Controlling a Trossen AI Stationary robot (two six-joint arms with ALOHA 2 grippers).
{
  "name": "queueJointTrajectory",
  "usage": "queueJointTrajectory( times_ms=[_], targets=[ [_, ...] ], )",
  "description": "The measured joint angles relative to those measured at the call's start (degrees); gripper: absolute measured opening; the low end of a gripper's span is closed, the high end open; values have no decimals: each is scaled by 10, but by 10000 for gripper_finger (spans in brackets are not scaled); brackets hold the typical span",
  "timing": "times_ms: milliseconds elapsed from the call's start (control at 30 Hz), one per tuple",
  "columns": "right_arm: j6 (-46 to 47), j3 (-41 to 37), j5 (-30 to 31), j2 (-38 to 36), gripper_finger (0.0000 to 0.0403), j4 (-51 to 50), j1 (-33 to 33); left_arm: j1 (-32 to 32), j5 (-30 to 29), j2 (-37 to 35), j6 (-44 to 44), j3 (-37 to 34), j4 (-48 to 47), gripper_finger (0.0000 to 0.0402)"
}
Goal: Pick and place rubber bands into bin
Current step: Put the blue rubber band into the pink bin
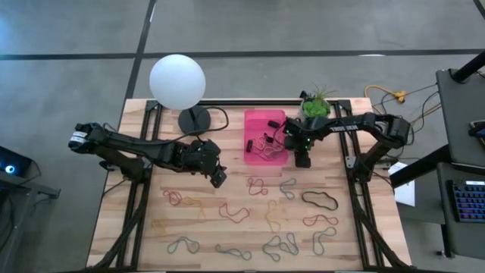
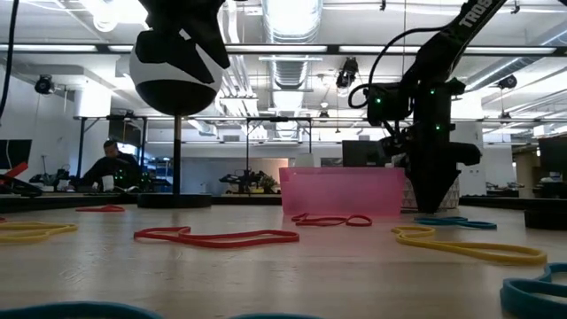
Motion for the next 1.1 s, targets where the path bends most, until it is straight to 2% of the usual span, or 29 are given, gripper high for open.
queueJointTrajectory(
  times_ms=[433,567,733,867,933,1033,1100],
  targets=[
    [-7,0,-4,26,34,27,-7,0,0,0,-1,1,2,208],
    [4,0,-4,27,14,27,-7,0,0,0,-2,1,4,208],
    [49,1,-9,25,9,17,3,0,0,0,-2,1,5,208],
    [91,-2,1,-12,8,2,29,0,0,0,-1,1,6,208],
    [120,-6,-23,-40,8,-35,39,0,0,0,-1,2,7,208],
    [152,7,-30,-99,8,-57,49,0,0,0,0,2,8,208],
    [174,9,-26,-136,8,-107,54,0,0,0,0,2,10,208]
  ],
)
